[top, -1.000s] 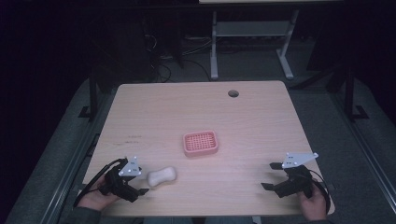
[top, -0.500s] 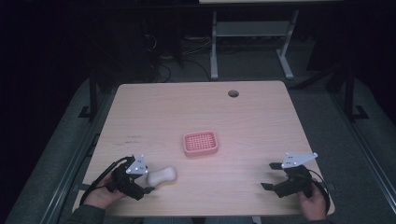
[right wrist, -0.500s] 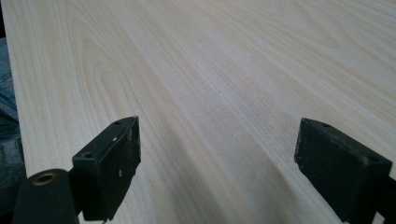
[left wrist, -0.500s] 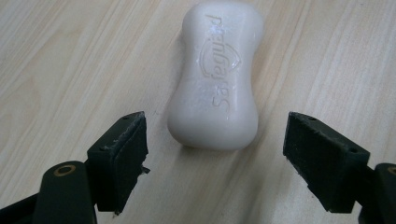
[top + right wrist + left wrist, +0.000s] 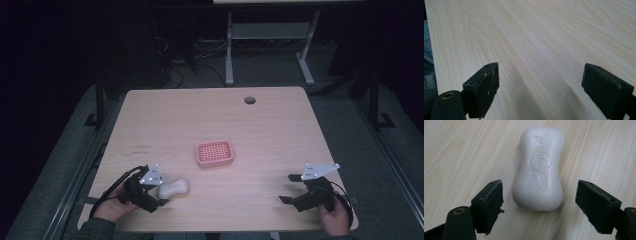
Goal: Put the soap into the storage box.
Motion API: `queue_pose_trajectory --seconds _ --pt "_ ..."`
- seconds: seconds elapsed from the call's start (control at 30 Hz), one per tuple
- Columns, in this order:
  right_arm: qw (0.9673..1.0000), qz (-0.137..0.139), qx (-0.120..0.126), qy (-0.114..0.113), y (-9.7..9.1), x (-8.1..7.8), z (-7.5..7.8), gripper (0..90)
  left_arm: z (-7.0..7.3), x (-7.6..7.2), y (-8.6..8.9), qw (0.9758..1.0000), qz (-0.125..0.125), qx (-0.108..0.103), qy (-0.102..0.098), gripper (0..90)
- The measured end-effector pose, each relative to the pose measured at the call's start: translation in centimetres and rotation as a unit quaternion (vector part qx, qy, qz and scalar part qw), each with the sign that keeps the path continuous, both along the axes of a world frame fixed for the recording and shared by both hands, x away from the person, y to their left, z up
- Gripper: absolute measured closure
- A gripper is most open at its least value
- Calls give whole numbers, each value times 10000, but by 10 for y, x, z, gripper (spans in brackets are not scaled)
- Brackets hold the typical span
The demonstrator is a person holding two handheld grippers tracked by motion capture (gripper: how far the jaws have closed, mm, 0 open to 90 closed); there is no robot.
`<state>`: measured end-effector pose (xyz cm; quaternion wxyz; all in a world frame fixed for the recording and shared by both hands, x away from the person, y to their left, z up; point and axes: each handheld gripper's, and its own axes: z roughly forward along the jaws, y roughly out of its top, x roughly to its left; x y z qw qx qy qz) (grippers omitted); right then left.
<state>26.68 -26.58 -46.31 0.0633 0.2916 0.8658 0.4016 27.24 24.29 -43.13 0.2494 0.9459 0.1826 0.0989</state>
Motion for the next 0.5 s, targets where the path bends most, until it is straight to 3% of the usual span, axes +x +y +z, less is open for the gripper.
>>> queue_pose_trajectory --seconds 0.5 --pt "10000 10 -2 21 1 0 0 141 -2 4 -4 10000 -45 38 34 238"
